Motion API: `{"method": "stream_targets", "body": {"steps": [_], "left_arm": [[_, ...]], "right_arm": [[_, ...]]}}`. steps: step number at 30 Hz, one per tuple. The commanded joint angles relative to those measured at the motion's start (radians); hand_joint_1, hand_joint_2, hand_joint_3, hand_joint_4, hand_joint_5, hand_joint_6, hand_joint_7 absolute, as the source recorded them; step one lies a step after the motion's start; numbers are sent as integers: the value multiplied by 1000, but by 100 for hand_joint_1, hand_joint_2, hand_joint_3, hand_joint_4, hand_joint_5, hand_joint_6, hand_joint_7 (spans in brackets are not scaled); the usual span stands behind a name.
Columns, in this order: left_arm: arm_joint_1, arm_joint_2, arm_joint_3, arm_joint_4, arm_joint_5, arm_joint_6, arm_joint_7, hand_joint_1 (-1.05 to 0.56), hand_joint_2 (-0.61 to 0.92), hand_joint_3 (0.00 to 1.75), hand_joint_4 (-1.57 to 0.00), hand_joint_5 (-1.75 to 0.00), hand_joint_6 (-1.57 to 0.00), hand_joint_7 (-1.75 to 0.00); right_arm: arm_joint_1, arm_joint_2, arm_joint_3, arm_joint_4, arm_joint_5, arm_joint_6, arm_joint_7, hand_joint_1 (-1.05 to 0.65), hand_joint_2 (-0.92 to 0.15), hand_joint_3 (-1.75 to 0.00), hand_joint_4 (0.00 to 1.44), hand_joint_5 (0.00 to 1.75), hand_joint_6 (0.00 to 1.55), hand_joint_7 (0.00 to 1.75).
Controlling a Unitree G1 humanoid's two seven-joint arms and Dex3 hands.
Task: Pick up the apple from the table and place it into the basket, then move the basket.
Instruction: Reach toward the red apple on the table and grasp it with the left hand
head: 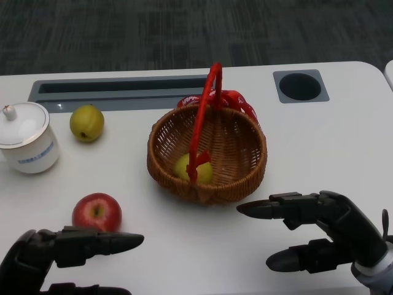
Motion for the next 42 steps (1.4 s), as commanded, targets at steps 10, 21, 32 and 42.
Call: {"method": "stream_targets", "body": {"steps": [10,21,32,42], "left_arm": [[-33,37,173,-65,395,94,173,-80,72,0,-32,0,-31,0],[-243,97,67,317,568,171,352,-75,69,0,-29,-1,-31,-1],[-432,106,-87,686,649,191,572,-62,65,0,-37,-3,-34,-1],[-567,99,-239,997,740,255,830,-50,63,0,-46,-2,-42,-2]], "right_arm": [[12,-7,-10,-4,7,-5,2,-44,-81,0,85,0,78,0],[21,-18,-10,-14,8,-11,3,-44,-82,0,84,0,78,0],[34,-26,-7,-41,15,1,4,-44,-81,0,85,0,78,0],[57,-34,-3,-85,33,25,12,-43,-81,0,87,0,79,0]]}}
